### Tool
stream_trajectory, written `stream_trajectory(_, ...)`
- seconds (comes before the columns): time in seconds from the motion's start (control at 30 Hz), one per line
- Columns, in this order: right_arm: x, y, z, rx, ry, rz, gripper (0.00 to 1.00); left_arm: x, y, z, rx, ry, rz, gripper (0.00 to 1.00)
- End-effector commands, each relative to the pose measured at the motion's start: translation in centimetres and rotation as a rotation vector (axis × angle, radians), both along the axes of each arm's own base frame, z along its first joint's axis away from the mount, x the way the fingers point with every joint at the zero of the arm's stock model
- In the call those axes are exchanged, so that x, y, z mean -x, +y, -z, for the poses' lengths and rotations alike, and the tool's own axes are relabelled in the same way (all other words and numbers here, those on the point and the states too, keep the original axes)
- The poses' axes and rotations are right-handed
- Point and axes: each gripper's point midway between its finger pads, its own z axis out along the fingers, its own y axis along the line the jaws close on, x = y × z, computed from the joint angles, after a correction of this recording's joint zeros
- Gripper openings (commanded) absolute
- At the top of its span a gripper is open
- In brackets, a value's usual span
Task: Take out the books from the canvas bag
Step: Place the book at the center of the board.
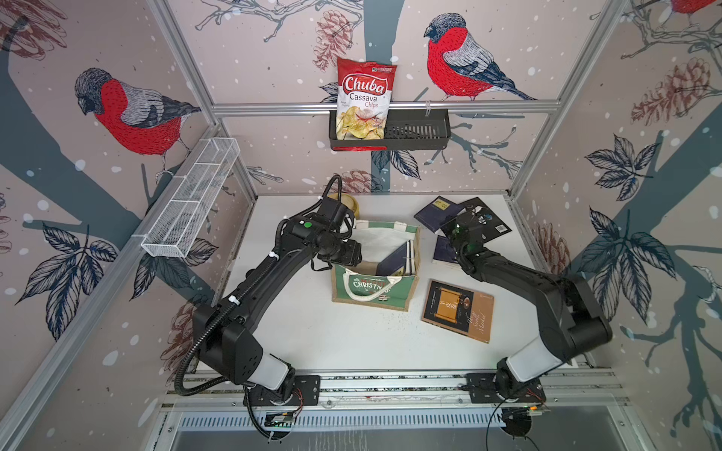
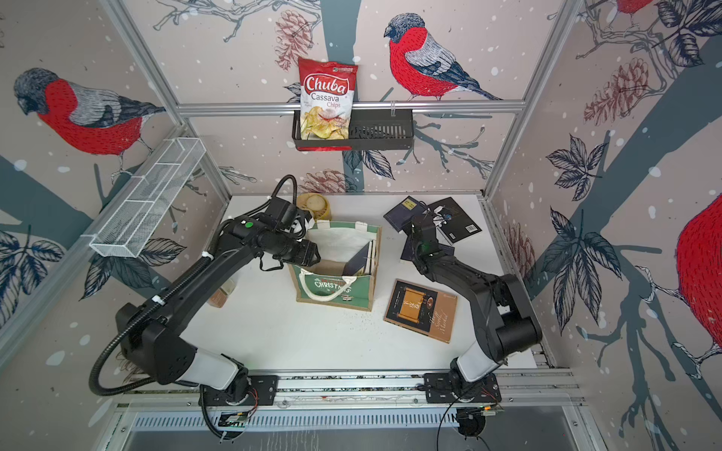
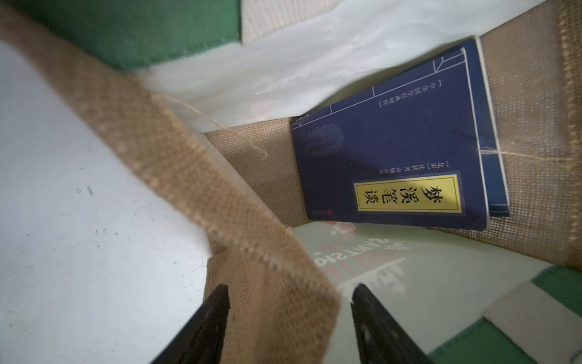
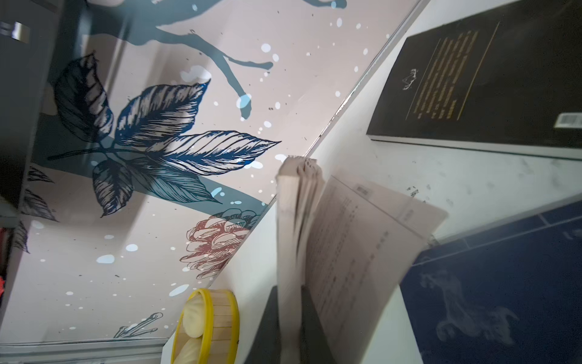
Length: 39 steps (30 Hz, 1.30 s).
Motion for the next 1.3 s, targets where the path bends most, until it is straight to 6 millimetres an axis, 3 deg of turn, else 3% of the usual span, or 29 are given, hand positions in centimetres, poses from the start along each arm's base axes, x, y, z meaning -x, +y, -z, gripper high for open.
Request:
stream_trajectory(0.0, -2.8, 1.4, -0.7, -0.091, -0.085, -0.016, 0.0, 0.1, 0.2, -0.4, -0.004, -0.012, -0.006, 0.64)
stream_trajectory(0.27, -9.2, 2.4, 6.6, -0.088, 0.091, -0.041, 0.02, -0.1, 0.0, -1.2, -0.027, -0.042, -0.006, 0.64)
stream_trajectory(0.43, -10.7, 2.2, 9.8, -0.059, 0.191, -0.023, 0.14, -0.5, 0.6, -2.0, -0.047, -0.073, -0.037, 0.64)
stream_trajectory(0.5, -10.8, 2.5, 10.9, -0.045, 0.239, -0.035, 0.24, -0.3, 0.7, -2.0, -0.042, -0.071, -0.04, 0.64)
stream_trajectory(0.53, -10.7, 2.7, 11.3, -0.044, 0.262, -0.045, 0.34, -0.3, 0.7, -2.0, -0.04, -0.074, -0.042, 0.64)
stream_trajectory(0.6, -10.5, 3.3, 11.9, -0.038, 0.314, -0.072, 0.63, -0.2, 0.9, -2.1, -0.039, -0.083, -0.048, 0.64)
stream_trajectory(0.67, -9.6, 2.9, 12.3, 0.0, 0.405, -0.058, 0.77, -0.1, 1.1, -2.0, -0.043, -0.089, -0.052, 0.64)
stream_trajectory(0.8, -6.9, 1.5, 10.8, 0.085, 0.507, -0.018, 1.0, -0.3, 0.8, -2.1, -0.029, -0.113, -0.032, 0.64)
stream_trajectory(0.93, -4.4, 2.0, 8.2, 0.108, 0.499, -0.081, 1.0, -1.3, 0.5, -3.3, -0.021, -0.166, -0.028, 0.64)
stream_trajectory(1.13, 1.5, 5.4, 3.9, 0.158, 0.507, -0.201, 1.0, -2.5, 0.3, -4.0, -0.003, -0.187, -0.049, 0.64)
stream_trajectory(1.27, 5.0, 8.3, -0.5, 0.193, 0.486, -0.275, 0.99, -3.4, 0.5, -4.1, -0.007, -0.195, -0.065, 0.64)
